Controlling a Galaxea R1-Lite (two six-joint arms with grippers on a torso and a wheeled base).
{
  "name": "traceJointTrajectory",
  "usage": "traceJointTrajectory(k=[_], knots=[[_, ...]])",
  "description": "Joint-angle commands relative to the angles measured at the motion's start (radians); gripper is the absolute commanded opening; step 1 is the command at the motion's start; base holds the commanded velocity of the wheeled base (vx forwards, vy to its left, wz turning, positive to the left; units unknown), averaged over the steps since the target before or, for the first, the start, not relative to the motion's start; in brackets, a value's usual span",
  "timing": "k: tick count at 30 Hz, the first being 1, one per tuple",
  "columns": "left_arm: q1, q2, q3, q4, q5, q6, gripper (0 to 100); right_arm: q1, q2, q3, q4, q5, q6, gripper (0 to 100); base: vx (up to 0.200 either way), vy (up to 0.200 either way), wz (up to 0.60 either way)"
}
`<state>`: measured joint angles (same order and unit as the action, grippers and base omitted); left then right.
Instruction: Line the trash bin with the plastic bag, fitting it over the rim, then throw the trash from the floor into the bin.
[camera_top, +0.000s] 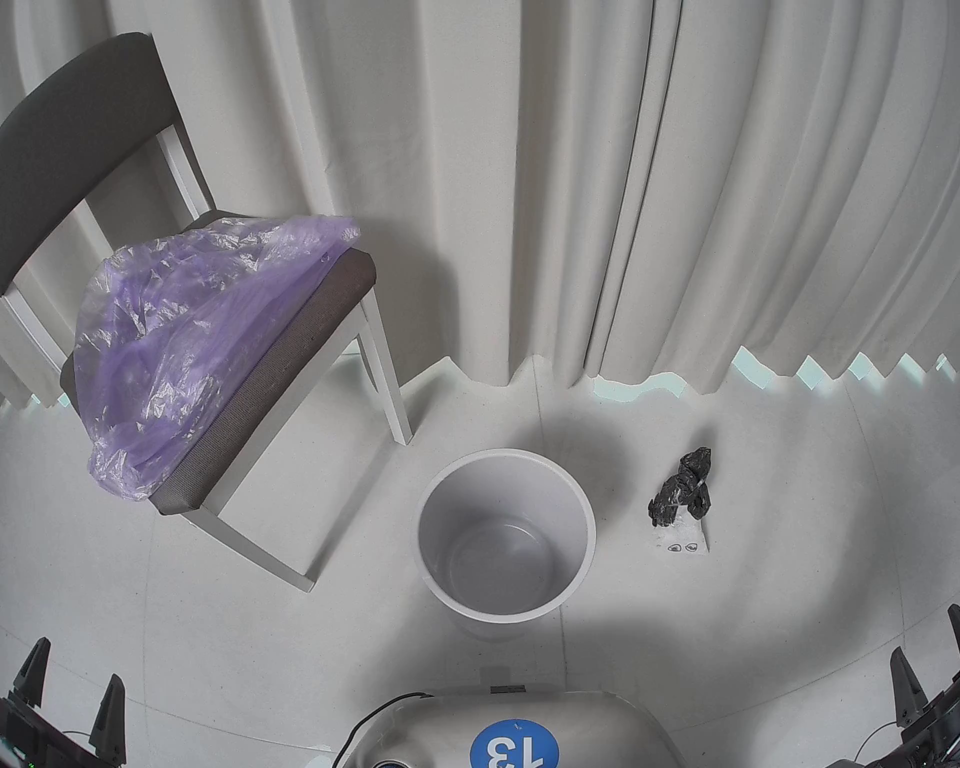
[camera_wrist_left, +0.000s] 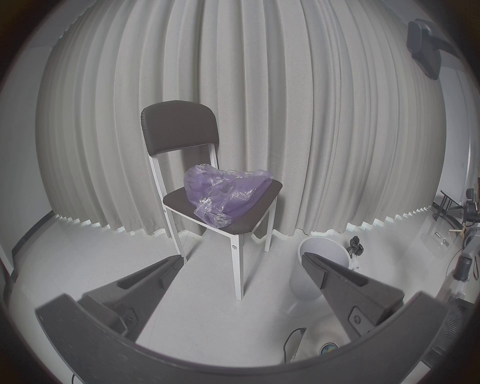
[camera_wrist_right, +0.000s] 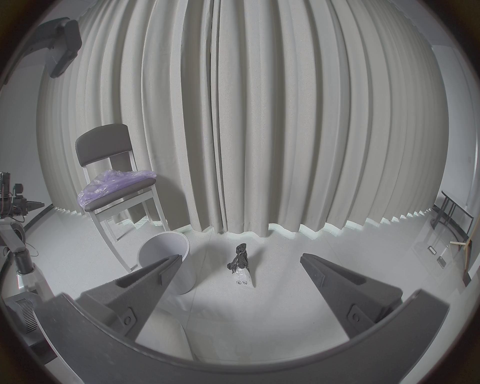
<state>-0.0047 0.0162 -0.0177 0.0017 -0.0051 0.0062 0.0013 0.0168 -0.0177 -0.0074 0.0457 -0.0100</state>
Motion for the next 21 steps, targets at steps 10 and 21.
traceJointTrajectory(k=[10,21], knots=[[0.0,-0.015,0.018,0.0,-0.001,0.0,100,0.0,-0.014,0.018,0.0,0.0,-0.001,100,0.0,0.0,0.0],[0.0,-0.015,0.018,0.001,-0.038,0.009,100,0.0,-0.012,0.018,0.001,0.002,-0.01,100,0.0,0.0,0.0]])
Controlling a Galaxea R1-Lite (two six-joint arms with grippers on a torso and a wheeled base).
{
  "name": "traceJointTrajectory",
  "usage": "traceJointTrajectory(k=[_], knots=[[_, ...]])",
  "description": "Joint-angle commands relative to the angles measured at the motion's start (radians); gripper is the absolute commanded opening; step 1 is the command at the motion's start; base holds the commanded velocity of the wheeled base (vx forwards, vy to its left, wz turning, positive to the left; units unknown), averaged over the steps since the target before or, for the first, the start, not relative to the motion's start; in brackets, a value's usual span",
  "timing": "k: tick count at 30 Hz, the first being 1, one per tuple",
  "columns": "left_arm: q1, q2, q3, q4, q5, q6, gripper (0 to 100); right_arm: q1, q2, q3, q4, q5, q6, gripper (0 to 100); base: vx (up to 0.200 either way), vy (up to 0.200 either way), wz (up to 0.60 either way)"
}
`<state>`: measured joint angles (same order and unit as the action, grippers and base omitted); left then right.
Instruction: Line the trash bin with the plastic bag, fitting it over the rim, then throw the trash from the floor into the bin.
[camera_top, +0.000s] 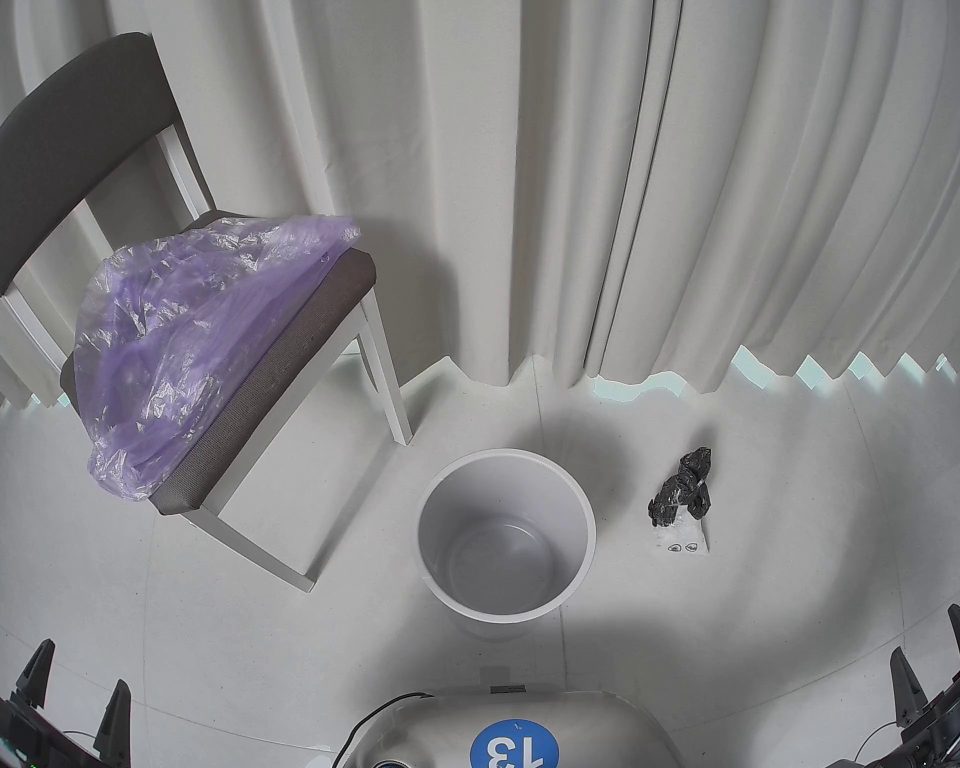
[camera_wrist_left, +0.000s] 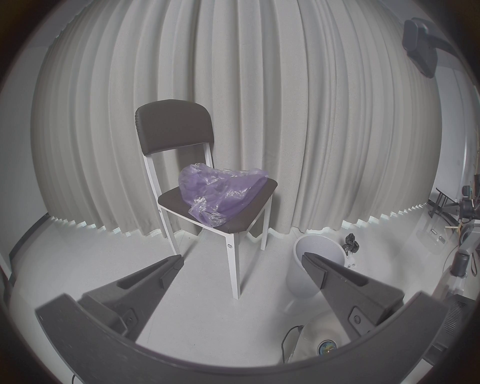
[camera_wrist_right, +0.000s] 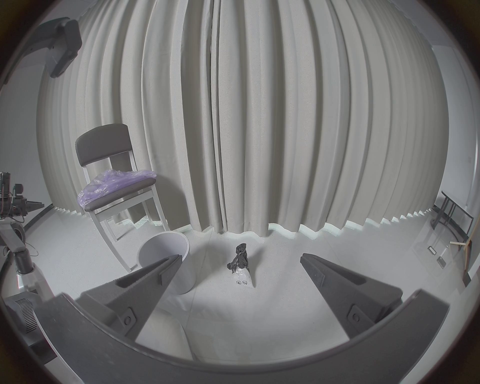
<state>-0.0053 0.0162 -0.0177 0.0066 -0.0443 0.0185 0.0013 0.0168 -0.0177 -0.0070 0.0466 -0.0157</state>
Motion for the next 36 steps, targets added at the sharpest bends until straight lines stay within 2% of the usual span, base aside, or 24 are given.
traceJointTrajectory(k=[1,6,12,16,18,20,21,22,23,24,25,26,28,29,30,31,33,36], knots=[[0.001,-0.015,0.018,-0.004,0.006,-0.008,100,0.0,-0.014,0.018,0.001,0.001,-0.007,100,0.0,0.0,0.0],[0.001,-0.015,0.018,-0.004,0.011,-0.005,100,0.0,-0.012,0.018,0.001,0.001,-0.001,100,0.0,0.0,0.0],[0.001,-0.016,0.018,-0.011,-0.048,0.072,100,0.0,-0.014,0.018,-0.001,0.022,-0.027,100,0.0,0.0,0.0],[0.001,-0.016,0.018,-0.014,-0.057,0.063,100,0.0,-0.014,0.018,-0.004,0.044,-0.055,100,0.0,0.0,0.0],[0.001,-0.015,-0.002,-0.074,-0.052,-0.032,100,0.0,-0.014,0.018,-0.008,0.038,-0.03,100,0.0,0.0,0.0],[-0.002,-0.005,-0.09,-0.206,-0.069,-0.227,100,0.0,-0.014,0.012,-0.041,0.024,0.022,100,0.0,0.0,0.0],[-0.005,0.007,-0.134,-0.224,-0.077,-0.275,100,0.0,-0.014,-0.018,-0.091,0.03,0.056,100,0.0,0.0,0.0],[-0.01,0.022,-0.168,-0.215,-0.085,-0.267,100,0.0,-0.012,-0.067,-0.134,0.042,0.086,100,0.0,0.0,0.0],[-0.024,0.062,-0.242,-0.166,-0.088,-0.206,100,0.008,0.012,-0.169,-0.165,0.058,0.108,100,0.0,0.0,0.0],[-0.024,0.062,-0.242,-0.166,-0.088,-0.206,100,0.008,0.012,-0.169,-0.165,0.058,0.108,100,0.0,0.0,0.0],[-0.041,0.131,-0.346,-0.056,-0.086,-0.086,100,-0.001,0.103,-0.266,-0.12,0.093,0.071,100,0.0,0.0,0.0],[-0.045,0.159,-0.378,-0.019,-0.082,-0.046,100,-0.003,0.135,-0.288,-0.106,0.102,0.049,100,0.0,0.0,0.0],[-0.045,0.275,-0.499,0.093,-0.075,0.09,100,-0.006,0.27,-0.358,-0.096,0.118,0.008,100,0.0,0.0,0.0],[-0.044,0.326,-0.541,0.118,-0.075,0.129,100,-0.004,0.327,-0.383,-0.1,0.118,0.005,100,0.0,0.0,0.0],[-0.044,0.326,-0.541,0.118,-0.075,0.129,100,-0.004,0.327,-0.383,-0.1,0.118,0.005,100,0.0,0.0,0.0],[-0.035,0.449,-0.617,0.13,-0.072,0.209,100,-0.006,0.443,-0.441,-0.13,0.116,0.005,100,0.0,0.0,0.0],[-0.03,0.547,-0.665,0.135,-0.057,0.276,100,-0.006,0.499,-0.467,-0.176,0.114,0.005,100,0.0,0.0,0.0],[-0.005,0.691,-0.691,0.133,0.024,0.403,100,-0.006,0.52,-0.473,-0.217,0.107,-0.004,100,0.0,0.0,0.0]])
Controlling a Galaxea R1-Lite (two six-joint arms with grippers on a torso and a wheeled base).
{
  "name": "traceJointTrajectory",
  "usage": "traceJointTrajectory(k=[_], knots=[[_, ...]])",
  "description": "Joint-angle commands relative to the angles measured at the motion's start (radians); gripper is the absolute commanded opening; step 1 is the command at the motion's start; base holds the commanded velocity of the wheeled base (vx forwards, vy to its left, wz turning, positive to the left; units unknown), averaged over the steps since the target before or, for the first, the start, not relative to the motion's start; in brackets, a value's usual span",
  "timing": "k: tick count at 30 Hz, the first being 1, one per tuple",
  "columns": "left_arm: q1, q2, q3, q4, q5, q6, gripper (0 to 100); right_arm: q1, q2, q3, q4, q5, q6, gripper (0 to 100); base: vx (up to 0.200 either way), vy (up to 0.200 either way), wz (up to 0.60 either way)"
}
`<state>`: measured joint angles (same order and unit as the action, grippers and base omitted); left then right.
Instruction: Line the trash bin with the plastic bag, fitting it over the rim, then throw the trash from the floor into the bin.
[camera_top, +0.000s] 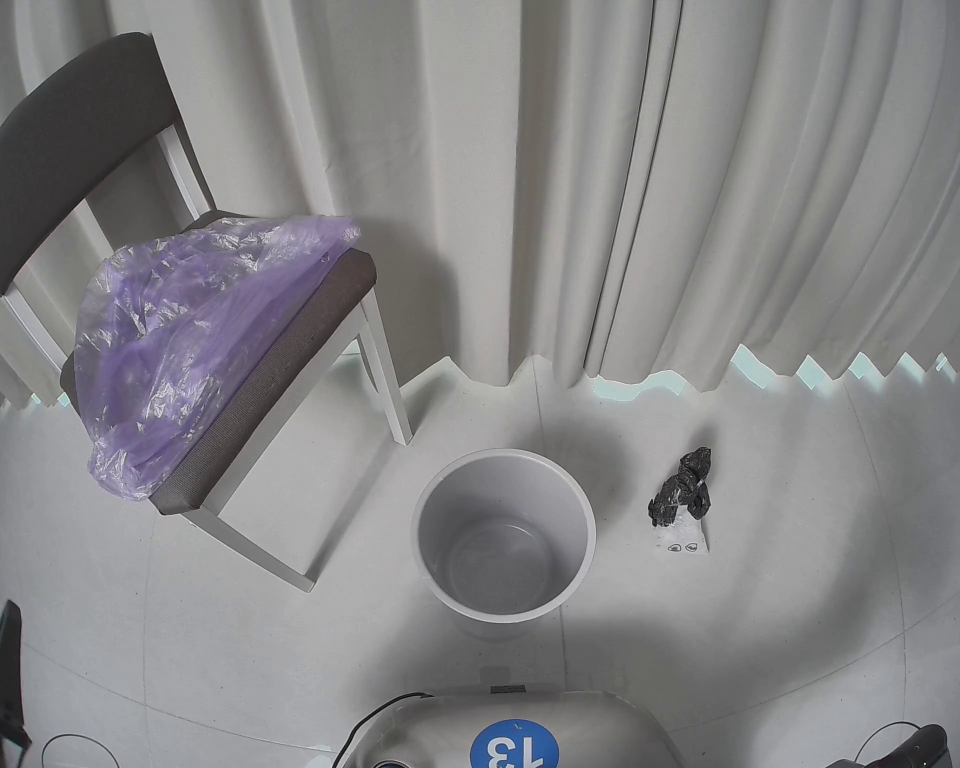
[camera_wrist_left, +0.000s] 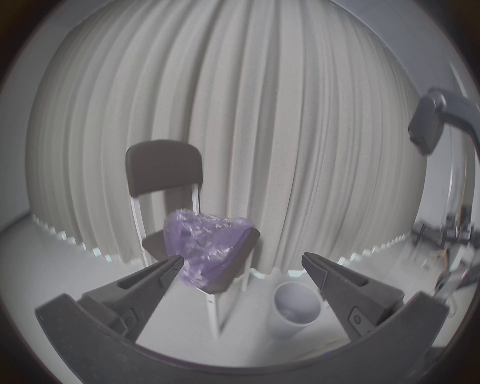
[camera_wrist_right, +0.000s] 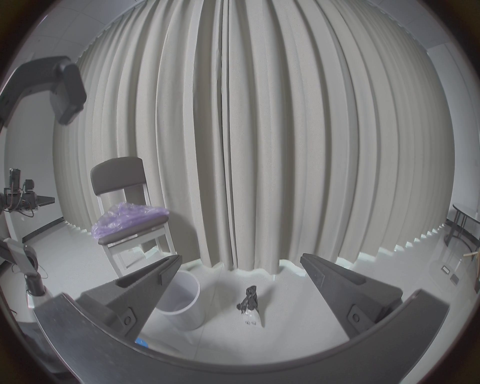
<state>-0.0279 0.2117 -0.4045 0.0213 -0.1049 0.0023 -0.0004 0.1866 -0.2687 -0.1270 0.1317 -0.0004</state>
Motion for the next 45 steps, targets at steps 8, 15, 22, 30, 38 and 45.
traceJointTrajectory(k=[8,15,22,30,38,45], knots=[[0.055,0.752,-0.307,0.114,0.232,0.504,100,-0.006,0.363,-0.239,-0.079,0.008,-0.049,100,0.0,0.0,0.0],[0.055,0.862,-0.281,0.111,0.277,0.536,100,-0.004,0.409,-0.239,-0.066,0.003,-0.047,100,0.0,0.0,0.0],[0.059,0.954,-0.329,0.043,0.312,0.536,100,-0.004,0.438,-0.234,-0.069,0.005,-0.043,100,0.0,0.0,0.0],[0.066,1.065,-0.402,0.039,0.31,0.538,100,-0.004,0.452,-0.234,-0.069,0.005,-0.038,100,0.0,0.0,0.0],[0.062,1.15,-0.43,0.014,0.31,0.539,100,-0.004,0.462,-0.237,-0.071,0.005,-0.024,100,0.0,0.0,0.0],[0.063,1.218,-0.433,-0.009,0.317,0.542,100,-0.004,0.476,-0.236,-0.072,0.003,-0.018,100,0.0,0.0,0.0]])
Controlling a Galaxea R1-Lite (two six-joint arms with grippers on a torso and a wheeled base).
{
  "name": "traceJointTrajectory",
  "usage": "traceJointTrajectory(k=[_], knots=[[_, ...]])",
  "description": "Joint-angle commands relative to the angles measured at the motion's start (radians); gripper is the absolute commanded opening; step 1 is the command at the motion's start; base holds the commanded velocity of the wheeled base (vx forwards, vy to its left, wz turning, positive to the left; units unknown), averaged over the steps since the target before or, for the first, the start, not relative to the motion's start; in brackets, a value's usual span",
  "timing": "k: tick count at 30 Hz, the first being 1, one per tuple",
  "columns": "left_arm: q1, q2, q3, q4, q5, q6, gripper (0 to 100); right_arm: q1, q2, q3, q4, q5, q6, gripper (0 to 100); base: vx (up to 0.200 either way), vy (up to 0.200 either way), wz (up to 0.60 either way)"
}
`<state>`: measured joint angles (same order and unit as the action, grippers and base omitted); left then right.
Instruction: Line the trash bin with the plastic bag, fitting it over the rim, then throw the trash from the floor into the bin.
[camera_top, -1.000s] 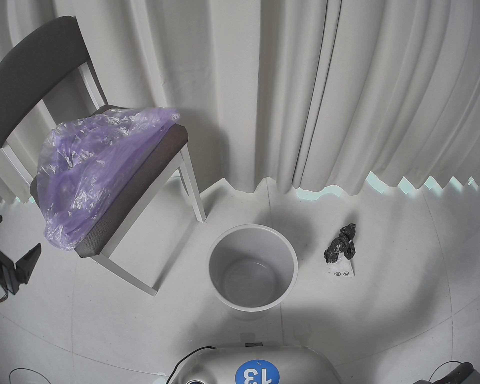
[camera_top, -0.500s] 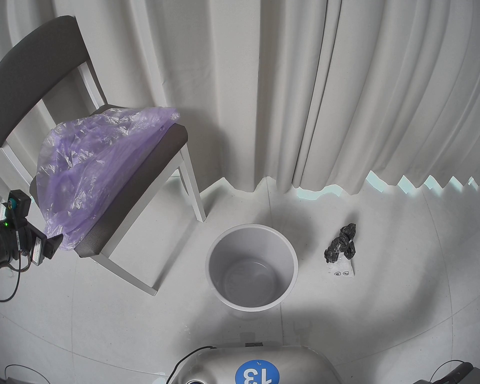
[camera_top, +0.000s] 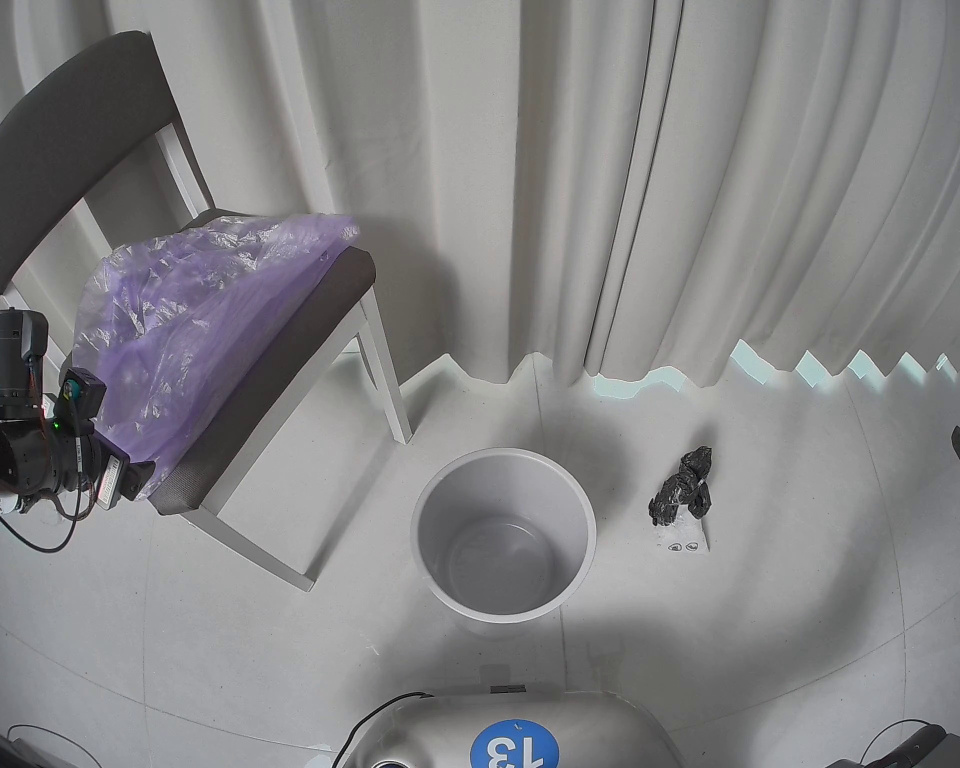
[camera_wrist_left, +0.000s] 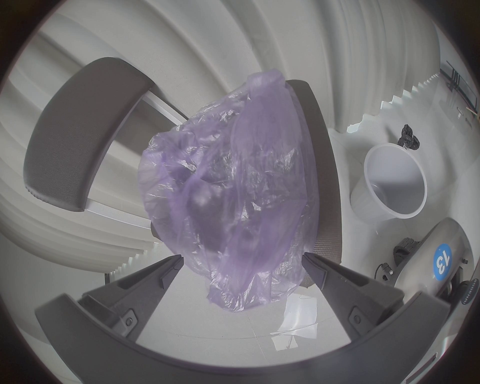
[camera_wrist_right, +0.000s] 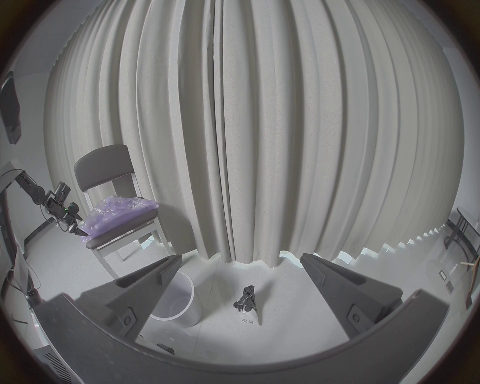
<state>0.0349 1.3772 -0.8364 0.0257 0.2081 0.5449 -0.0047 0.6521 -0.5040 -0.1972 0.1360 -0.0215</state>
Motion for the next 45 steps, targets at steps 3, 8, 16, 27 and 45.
traceJointTrajectory(k=[3,8,16,27,45], knots=[[0.002,0.086,-0.003,-0.049,0.02,0.001,100,0.0,0.012,-0.002,-0.004,-0.001,0.014,100,0.0,0.0,0.0],[0.0,0.115,-0.017,-0.102,0.056,0.018,100,0.0,0.015,-0.002,-0.004,-0.001,0.015,100,0.0,0.0,0.0],[-0.004,0.115,-0.079,-0.121,0.14,0.027,100,0.0,0.018,-0.001,-0.005,-0.001,0.015,100,0.0,0.0,0.0],[0.0,0.032,-0.11,-0.125,0.159,0.049,100,0.0,0.02,-0.002,-0.005,0.001,0.015,100,0.0,0.0,0.0],[-0.006,0.039,0.019,-0.127,0.171,0.046,100,0.0,0.017,0.001,-0.005,0.001,0.014,100,0.0,0.0,0.0]])
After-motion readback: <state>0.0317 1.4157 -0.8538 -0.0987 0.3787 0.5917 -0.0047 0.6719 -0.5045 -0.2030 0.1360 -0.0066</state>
